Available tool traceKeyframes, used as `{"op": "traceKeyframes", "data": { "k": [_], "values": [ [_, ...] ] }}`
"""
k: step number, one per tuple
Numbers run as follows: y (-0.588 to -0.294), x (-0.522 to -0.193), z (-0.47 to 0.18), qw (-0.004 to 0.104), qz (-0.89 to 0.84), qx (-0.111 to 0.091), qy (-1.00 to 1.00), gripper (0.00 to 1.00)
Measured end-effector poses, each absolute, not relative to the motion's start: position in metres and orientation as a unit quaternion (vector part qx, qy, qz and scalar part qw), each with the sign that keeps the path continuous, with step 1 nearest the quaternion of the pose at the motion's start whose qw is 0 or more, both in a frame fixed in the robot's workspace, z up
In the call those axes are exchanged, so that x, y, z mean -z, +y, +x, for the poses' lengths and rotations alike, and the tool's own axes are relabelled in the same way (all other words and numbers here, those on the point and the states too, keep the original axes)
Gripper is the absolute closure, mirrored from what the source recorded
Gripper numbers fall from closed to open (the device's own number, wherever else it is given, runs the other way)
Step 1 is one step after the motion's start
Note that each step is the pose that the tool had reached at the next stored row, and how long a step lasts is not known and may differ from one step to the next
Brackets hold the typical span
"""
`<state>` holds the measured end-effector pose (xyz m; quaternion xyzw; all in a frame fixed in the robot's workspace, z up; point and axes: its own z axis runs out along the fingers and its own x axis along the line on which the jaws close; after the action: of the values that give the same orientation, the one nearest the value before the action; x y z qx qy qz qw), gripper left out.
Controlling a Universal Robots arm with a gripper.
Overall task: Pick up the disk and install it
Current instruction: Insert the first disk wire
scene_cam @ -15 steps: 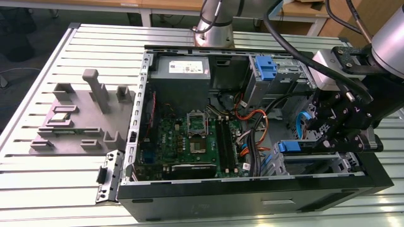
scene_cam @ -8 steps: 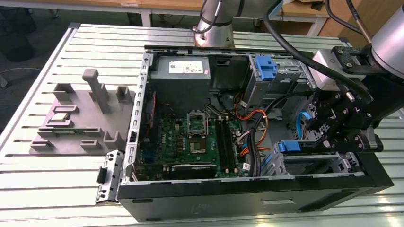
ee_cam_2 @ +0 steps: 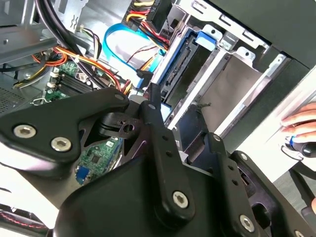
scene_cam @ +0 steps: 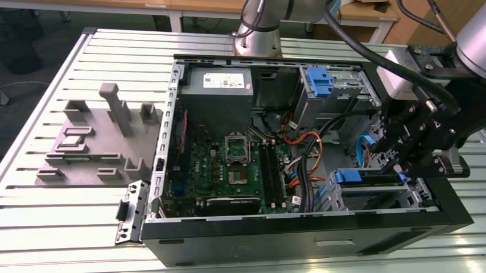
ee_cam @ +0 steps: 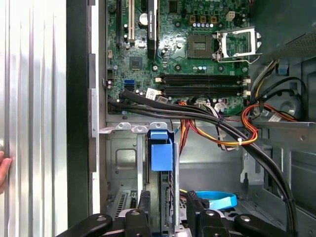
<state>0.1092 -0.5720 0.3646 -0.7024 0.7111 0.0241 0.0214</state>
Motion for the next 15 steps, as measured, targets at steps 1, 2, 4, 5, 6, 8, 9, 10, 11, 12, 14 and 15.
{"op": "traceKeyframes", "data": {
  "k": [1, 2, 4, 5, 6, 8, 9, 10, 11, 12, 14, 15],
  "values": [
    [-0.572, -0.366, 0.109, 0.021, -0.702, -0.024, 0.711, 0.58],
    [-0.572, -0.368, 0.109, 0.021, -0.702, -0.024, 0.711, 0.58],
    [-0.572, -0.372, 0.109, 0.021, -0.702, -0.024, 0.711, 0.58],
    [-0.572, -0.372, 0.109, 0.021, -0.702, -0.024, 0.711, 0.58],
    [-0.572, -0.372, 0.109, 0.022, -0.702, -0.024, 0.711, 0.58],
    [-0.57, -0.372, 0.109, 0.021, -0.702, -0.024, 0.711, 0.58],
    [-0.568, -0.373, 0.109, 0.021, -0.702, -0.024, 0.711, 0.58],
    [-0.565, -0.372, 0.109, 0.021, -0.702, -0.024, 0.711, 0.58],
    [-0.563, -0.372, 0.109, 0.021, -0.702, -0.024, 0.711, 0.58],
    [-0.561, -0.372, 0.109, 0.021, -0.702, -0.024, 0.711, 0.58],
    [-0.559, -0.372, 0.109, 0.021, -0.702, -0.024, 0.711, 0.58],
    [-0.558, -0.371, 0.109, 0.021, -0.702, -0.024, 0.711, 0.58]
  ]
}}
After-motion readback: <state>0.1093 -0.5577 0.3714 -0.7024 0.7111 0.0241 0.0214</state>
